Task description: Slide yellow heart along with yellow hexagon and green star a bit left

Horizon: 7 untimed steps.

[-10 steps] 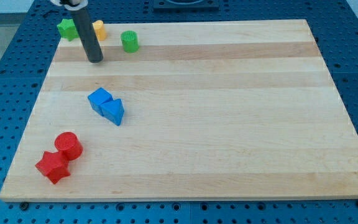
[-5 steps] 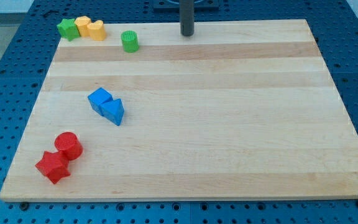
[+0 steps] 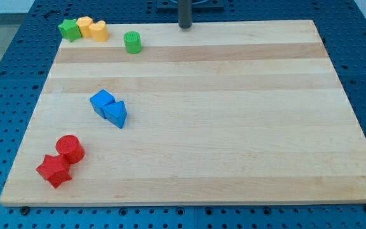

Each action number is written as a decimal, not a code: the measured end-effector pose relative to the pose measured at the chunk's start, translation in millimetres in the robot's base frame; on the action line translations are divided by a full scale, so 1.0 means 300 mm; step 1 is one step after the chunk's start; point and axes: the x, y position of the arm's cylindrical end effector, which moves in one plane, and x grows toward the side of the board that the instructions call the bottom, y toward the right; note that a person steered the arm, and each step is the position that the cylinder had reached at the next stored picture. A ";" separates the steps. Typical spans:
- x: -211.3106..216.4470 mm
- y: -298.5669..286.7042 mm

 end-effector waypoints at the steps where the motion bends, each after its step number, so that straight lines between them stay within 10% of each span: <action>1: -0.001 -0.051; 7: -0.001 -0.265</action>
